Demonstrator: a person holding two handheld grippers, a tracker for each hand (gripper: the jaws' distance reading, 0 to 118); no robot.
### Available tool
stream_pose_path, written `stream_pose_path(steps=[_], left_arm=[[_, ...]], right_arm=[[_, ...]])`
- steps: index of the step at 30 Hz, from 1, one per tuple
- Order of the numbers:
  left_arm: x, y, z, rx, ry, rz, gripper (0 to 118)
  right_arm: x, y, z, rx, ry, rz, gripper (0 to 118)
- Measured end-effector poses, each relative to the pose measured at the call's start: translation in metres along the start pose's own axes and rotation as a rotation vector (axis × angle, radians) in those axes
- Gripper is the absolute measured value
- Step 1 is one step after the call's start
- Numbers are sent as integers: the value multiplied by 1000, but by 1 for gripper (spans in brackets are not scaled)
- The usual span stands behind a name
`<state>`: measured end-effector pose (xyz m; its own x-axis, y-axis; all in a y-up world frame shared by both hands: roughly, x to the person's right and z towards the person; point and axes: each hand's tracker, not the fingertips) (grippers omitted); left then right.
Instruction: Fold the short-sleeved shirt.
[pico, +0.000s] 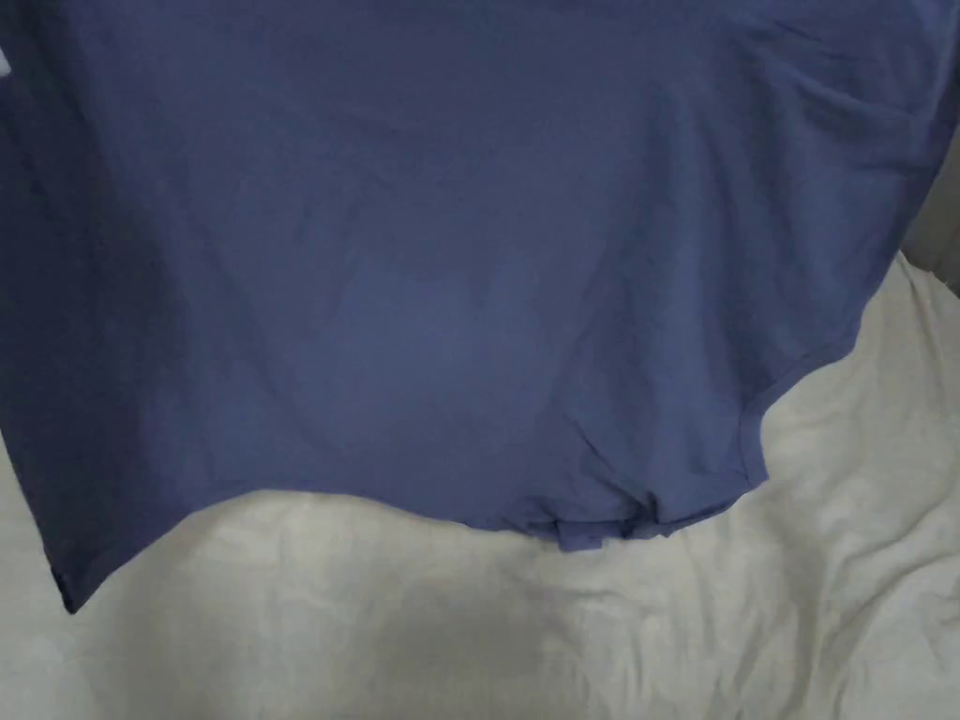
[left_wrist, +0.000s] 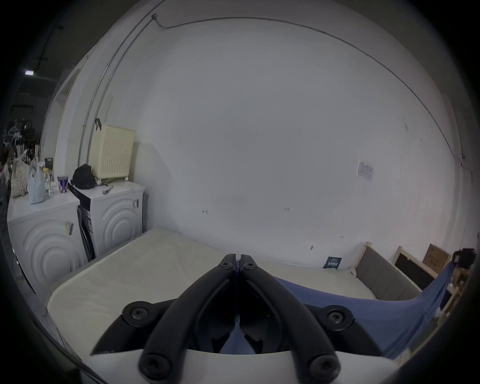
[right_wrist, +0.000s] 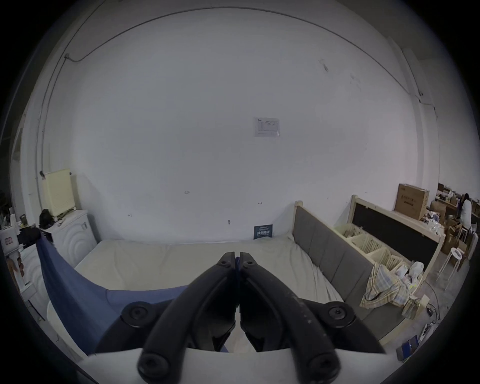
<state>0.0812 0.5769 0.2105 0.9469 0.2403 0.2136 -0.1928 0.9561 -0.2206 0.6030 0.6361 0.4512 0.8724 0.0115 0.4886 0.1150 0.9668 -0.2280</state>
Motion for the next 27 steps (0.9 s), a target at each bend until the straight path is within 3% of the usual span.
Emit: stream_pose_path(steps=[4,11,15,27], left_arm=[[4,21,-50,-19,25,-4,1],[38,64,-125,25,111,-141,1],[64,83,-162,59,142,-214,1],[91,85,-215,178,140,-215,1]], right_arm=[[-25,33,-35,41,-65,14,3],[-65,102,-98,151,-132,13,3],[-79,134,-133,207,-177,-28,3],[-103,181,-161,379,-163,-60,3]])
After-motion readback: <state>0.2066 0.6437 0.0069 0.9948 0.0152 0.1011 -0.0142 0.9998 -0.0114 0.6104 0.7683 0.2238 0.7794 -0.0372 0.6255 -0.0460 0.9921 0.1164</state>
